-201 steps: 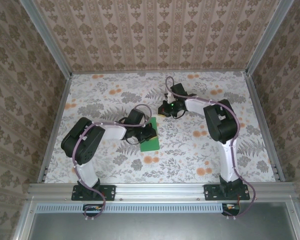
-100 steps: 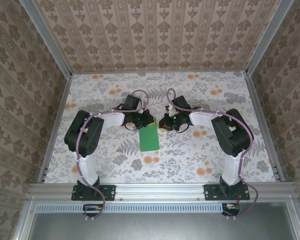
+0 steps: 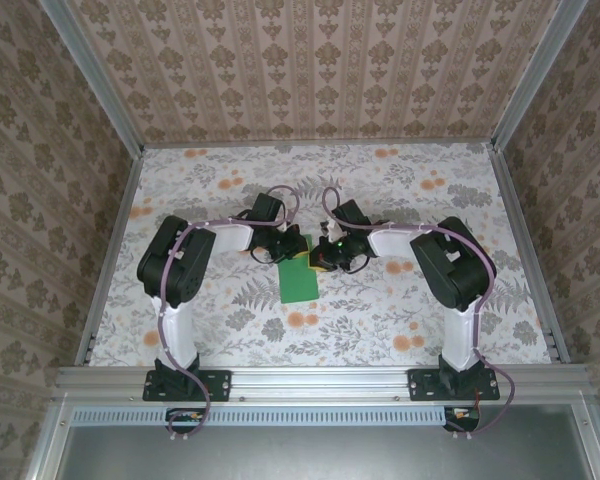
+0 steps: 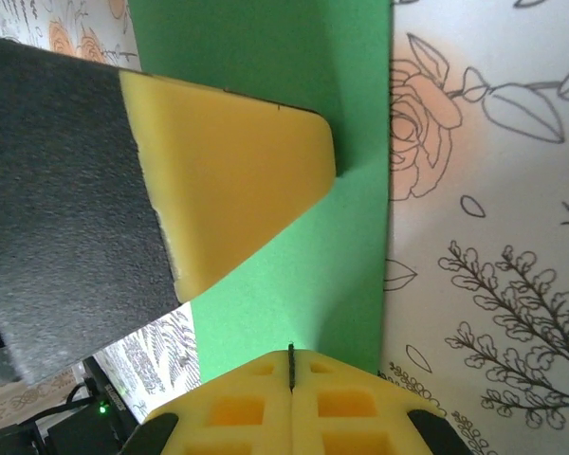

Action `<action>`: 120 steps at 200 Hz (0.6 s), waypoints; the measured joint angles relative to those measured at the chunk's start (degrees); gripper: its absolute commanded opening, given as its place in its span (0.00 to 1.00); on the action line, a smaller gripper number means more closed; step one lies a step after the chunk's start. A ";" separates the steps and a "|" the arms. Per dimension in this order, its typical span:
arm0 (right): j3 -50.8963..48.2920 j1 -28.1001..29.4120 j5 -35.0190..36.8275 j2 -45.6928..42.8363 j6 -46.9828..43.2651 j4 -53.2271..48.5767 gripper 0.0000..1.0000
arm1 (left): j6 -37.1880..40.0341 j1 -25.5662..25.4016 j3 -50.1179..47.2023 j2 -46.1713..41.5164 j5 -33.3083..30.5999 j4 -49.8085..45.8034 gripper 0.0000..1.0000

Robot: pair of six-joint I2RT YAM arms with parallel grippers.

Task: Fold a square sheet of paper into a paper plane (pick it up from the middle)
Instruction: First fold in half a square sheet of paper at the center of the table.

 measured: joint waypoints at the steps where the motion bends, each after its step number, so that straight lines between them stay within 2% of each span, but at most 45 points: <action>1: 0.00 0.02 0.00 0.00 0.00 0.00 0.00 | 0.00 0.00 0.00 0.00 -0.02 0.00 0.00; 71: -1.05 0.98 0.24 0.33 -1.42 -2.58 0.00 | 0.00 0.00 -0.02 0.00 -0.31 -0.28 0.00; 120: -5.51 1.36 0.74 -3.17 -2.82 -2.69 0.00 | 0.00 0.00 -0.02 0.00 -0.28 -0.50 0.00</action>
